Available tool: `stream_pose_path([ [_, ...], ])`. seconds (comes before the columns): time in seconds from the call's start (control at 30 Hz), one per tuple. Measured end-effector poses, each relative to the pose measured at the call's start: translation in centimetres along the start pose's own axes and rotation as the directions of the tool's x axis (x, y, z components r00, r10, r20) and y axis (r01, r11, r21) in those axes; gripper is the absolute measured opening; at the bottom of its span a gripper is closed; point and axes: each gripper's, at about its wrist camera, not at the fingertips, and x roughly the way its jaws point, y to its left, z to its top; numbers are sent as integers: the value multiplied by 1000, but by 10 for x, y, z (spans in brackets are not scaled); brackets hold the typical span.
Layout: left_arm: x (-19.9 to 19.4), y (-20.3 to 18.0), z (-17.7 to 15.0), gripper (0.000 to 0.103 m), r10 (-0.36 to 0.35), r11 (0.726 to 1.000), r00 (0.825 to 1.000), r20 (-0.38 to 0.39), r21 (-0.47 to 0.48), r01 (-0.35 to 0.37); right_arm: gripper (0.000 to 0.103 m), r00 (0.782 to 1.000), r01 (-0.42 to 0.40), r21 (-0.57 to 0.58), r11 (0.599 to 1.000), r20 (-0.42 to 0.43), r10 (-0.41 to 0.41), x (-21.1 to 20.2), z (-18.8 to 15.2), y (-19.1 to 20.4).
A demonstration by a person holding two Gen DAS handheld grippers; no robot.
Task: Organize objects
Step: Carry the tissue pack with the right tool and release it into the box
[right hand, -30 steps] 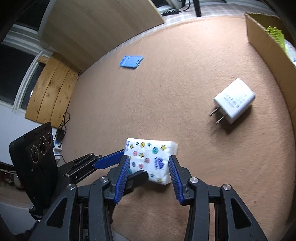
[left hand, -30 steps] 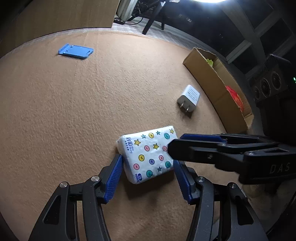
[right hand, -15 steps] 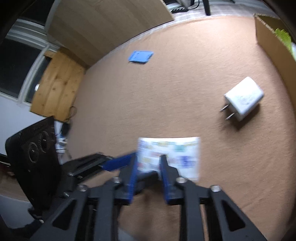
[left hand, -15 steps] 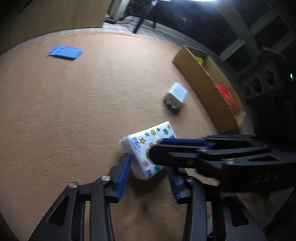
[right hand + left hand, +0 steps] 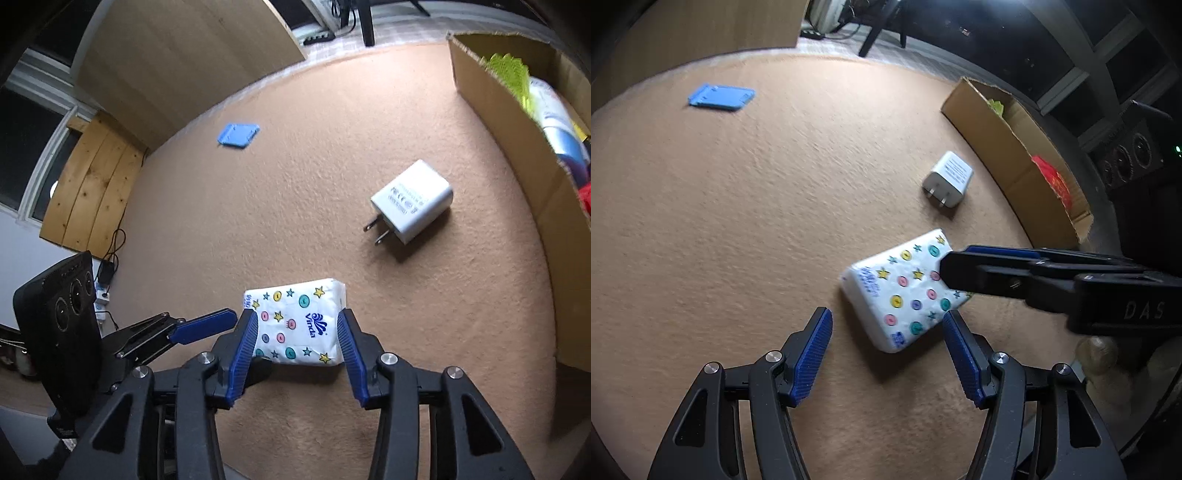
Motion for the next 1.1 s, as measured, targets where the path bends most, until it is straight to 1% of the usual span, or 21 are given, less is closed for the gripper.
stream_pose_path([
  [0.13, 6, -5, -3, 64, -16, 1000, 1000, -2, 4, 16, 42, 1000, -7, -9, 1000, -16, 7, 8, -2, -1],
  [0.17, 6, -7, -3, 63, -10, 1000, 1000, 0, 6, 10, 41, 1000, -5, -14, 1000, -16, 5, 8, -2, 0],
  [0.3, 7, -7, -2, 56, 11, 1000, 1000, 10, -5, -11, 40, 1000, 14, -50, 999, -14, -14, 8, -5, 6],
  [0.37, 4, -8, 0, 56, 15, 1000, 1000, 21, -12, -15, 39, 1000, 21, -69, 997, -10, -22, 5, -7, 9],
  [0.53, -6, -20, 9, 56, 22, 1000, 998, 60, 12, -23, 39, 999, 27, -74, 997, 40, -24, -14, -4, 9],
  [0.67, -16, -34, 21, 56, 8, 999, 996, 91, 40, -11, 39, 995, 37, -79, 996, 92, -29, -40, 3, 4],
  [0.8, -22, -61, 43, 56, -10, 996, 992, 128, 92, -2, 39, 986, 54, -70, 996, 162, -42, -72, 15, -7],
  [0.87, -23, -79, 58, 56, -27, 992, 988, 150, 123, 9, 39, 978, 69, -60, 996, 201, -56, -90, 22, -17],
  [1.1, -5, -146, 107, 56, -66, 974, 980, 188, 223, 23, 39, 952, 117, -13, 993, 287, -108, -135, 42, -58],
])
